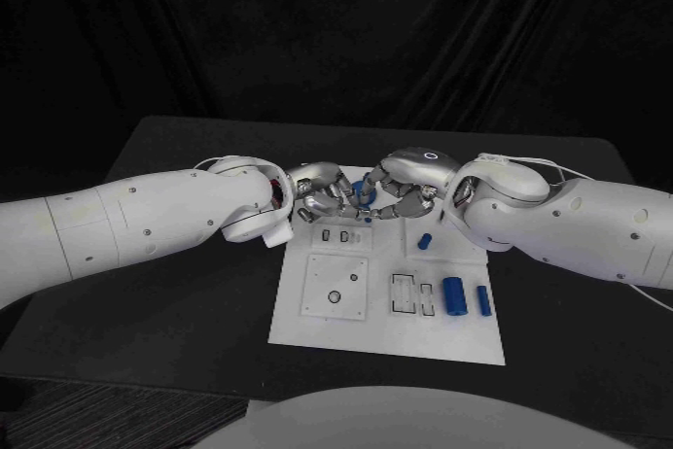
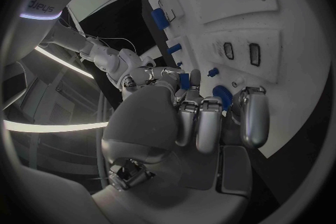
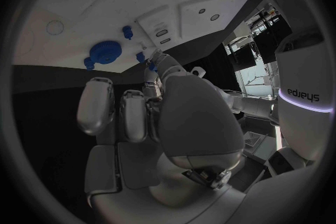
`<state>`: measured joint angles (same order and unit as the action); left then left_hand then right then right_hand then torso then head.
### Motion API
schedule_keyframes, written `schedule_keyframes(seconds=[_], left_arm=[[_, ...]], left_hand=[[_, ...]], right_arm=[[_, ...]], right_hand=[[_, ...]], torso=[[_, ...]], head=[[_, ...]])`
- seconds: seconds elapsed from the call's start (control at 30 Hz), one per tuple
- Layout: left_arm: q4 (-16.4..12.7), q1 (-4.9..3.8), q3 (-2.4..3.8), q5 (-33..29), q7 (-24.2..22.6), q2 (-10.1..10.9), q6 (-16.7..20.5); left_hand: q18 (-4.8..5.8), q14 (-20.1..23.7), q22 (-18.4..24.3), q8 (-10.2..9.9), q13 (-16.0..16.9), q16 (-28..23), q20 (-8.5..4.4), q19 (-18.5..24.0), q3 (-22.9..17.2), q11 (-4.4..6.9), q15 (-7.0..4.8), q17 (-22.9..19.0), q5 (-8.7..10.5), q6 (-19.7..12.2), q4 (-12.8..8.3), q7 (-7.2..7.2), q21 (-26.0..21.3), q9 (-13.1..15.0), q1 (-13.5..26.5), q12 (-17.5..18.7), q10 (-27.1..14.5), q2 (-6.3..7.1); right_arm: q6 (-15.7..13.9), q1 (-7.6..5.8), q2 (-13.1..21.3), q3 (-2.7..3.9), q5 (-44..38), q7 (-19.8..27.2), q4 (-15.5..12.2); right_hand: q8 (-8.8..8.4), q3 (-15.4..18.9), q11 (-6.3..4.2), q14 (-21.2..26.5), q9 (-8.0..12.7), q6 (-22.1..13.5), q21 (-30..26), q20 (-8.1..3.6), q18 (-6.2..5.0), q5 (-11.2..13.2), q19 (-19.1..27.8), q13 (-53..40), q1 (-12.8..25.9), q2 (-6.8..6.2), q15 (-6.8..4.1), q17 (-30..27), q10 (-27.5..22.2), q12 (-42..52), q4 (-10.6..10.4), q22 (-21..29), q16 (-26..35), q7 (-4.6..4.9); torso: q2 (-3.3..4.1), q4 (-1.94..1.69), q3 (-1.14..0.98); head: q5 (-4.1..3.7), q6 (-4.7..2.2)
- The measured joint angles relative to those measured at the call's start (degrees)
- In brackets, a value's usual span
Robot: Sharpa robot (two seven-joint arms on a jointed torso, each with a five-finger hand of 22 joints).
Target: Assemble the parts on the task board
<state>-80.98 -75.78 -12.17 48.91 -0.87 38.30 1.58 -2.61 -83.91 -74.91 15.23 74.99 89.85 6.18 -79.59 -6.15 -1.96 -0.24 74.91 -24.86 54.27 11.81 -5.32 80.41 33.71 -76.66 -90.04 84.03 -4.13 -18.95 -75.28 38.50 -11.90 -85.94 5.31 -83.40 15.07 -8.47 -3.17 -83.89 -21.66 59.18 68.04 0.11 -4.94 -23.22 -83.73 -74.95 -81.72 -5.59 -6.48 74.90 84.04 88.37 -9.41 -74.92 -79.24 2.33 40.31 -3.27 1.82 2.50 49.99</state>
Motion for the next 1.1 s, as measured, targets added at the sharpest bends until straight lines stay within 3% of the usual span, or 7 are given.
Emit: schedule_keyframes(seconds=[0.23, 0.47, 0.57, 0.7, 0.87, 1.03, 1.1], left_arm=[[0.1, 0.11, -0.01, 0.0, -0.8, 0.0, 0.2], [0.3, 0.19, -0.08, 0.0, -1.5, 0.0, 0.3], [0.4, 0.21, -0.09, 0.0, -1.7, 0.0, 0.3], [0.6, 0.22, -0.09, 0.0, -1.8, 0.0, 0.3], [0.7, 0.22, -0.05, 0.0, -1.9, 0.5, 0.0], [0.5, 0.22, -0.03, 0.0, -1.8, 1.5, -0.5], [0.2, 0.22, -0.03, 0.0, -1.6, 2.0, -0.7]], left_hand=[[0.00, 0.0, 0.0, 2.7, 0.0, 0.0, -0.48, -0.5, -3.1, 0.40, -0.38, 0.0, -1.10, -0.1, -0.6, 0.11, 0.0, 2.7, -0.8, 0.0, 0.0, -0.19], [0.00, 0.1, 0.0, 3.6, 0.0, 0.0, -0.47, -0.5, -4.2, 0.40, -0.47, 0.0, -1.10, -0.6, 0.3, 0.49, 0.0, 3.7, -0.8, 0.0, 0.0, -0.19], [-0.01, 0.1, 0.0, 3.8, 0.0, 0.0, -0.59, -0.4, -4.8, 0.40, -0.47, 0.0, -1.10, -1.0, 0.8, 0.10, 0.0, 4.1, -0.8, 0.0, 0.0, -0.19], [0.00, 0.1, 0.0, 4.0, 0.0, 0.0, -0.68, -0.3, -6.1, 0.40, -0.47, 0.0, -1.08, -1.3, 1.1, 0.20, -0.4, 4.4, -0.8, 0.0, 0.0, -0.19], [-0.01, 0.1, 0.0, 4.3, 0.0, 0.0, -0.68, -0.3, -6.6, 0.40, -0.47, 0.0, -0.85, -1.5, 1.6, 0.15, -0.4, 4.5, -0.8, 0.0, 0.0, -0.19], [0.00, 0.1, 0.0, 4.3, 0.0, 0.0, -0.68, -0.3, -7.1, 0.40, -0.47, 0.0, -0.83, -1.6, 2.1, 0.07, -0.4, 4.7, -0.8, 0.0, 0.0, -0.20], [0.00, 0.1, 0.0, 4.8, 0.0, 0.0, -0.68, -0.3, -7.2, 0.40, -0.47, 0.0, -2.44, -1.8, 2.2, -0.11, -0.4, 5.0, -0.8, 0.0, 0.0, -0.20]], right_arm=[[0.1, 0.00, 0.0, 0.00, 0.0, 0.0, -0.1], [0.5, -0.04, 0.1, 0.06, 0.1, -0.1, -0.2], [0.8, -0.05, 0.2, 0.09, 0.1, -0.1, -0.2], [1.1, -0.05, 0.4, 0.08, -0.1, -0.1, -0.4], [1.3, -0.05, 1.1, 0.03, -1.3, -0.3, -0.9], [1.3, -0.05, 2.7, 0.01, -3.1, -0.6, -1.4], [1.3, -0.05, 3.5, 0.01, -3.8, -0.7, -1.7]], right_hand=[[0.01, -0.3, 0.00, 0.0, -0.2, 0.0, 0.0, 0.00, 0.00, 0.0, 0.0, 0.0, -0.1, 0.12, 0.00, 0.0, 0.0, 0.0, 0.1, 0.0, 0.0, 0.13], [-0.11, -0.6, 0.00, -0.2, 0.0, -0.1, -0.2, 0.00, -0.01, 0.6, 0.0, 0.0, -0.2, 0.43, 0.16, 0.0, 0.0, 0.0, 0.3, 0.0, 0.0, 0.28], [-1.23, -0.8, 0.42, -0.2, 0.0, -0.4, -0.6, 0.02, 0.00, 1.4, 0.0, 0.0, -0.3, 0.46, 0.16, 0.0, 0.0, 0.0, 0.5, 0.0, 0.0, 0.62], [-3.42, -1.1, 0.42, -0.2, 0.7, -3.2, -1.0, 0.31, 0.00, 3.4, 0.3, 0.0, 0.1, 1.47, 0.56, 0.0, 0.0, 0.0, 0.5, 0.0, 0.2, 0.73], [-5.95, -1.2, 0.65, -0.2, 1.8, -6.5, -2.0, 0.51, 0.00, 5.4, 0.5, 0.0, 0.7, 0.77, 0.57, 0.0, -0.2, 0.0, 0.4, 0.0, 0.8, 0.79], [-6.26, -1.2, 0.82, -0.2, 1.9, -6.9, -2.4, 0.51, 0.00, 5.5, 0.5, 0.0, 0.7, 0.27, 0.56, 0.0, 0.0, -0.2, 0.4, 0.0, 1.2, 0.84], [-6.26, -1.2, 0.82, -0.2, 1.9, -6.9, -2.7, 0.72, -0.01, 5.8, 0.7, 0.0, 0.7, 0.27, 0.57, 0.0, 0.0, -0.4, 0.4, 0.0, 1.4, 0.84]], torso=[[0.00, 0.01, 0.00], [0.00, 0.00, -0.01], [0.00, -0.01, -0.01], [0.00, -0.02, -0.01], [-0.01, -0.03, -0.01], [-0.01, -0.03, -0.01], [-0.01, -0.04, -0.01]], head=[[-0.05, 0.00], [-0.18, 0.00], [-0.11, 0.00], [-0.08, 0.00], [-0.07, 0.00], [-0.10, 0.00], [-0.18, 0.00]])
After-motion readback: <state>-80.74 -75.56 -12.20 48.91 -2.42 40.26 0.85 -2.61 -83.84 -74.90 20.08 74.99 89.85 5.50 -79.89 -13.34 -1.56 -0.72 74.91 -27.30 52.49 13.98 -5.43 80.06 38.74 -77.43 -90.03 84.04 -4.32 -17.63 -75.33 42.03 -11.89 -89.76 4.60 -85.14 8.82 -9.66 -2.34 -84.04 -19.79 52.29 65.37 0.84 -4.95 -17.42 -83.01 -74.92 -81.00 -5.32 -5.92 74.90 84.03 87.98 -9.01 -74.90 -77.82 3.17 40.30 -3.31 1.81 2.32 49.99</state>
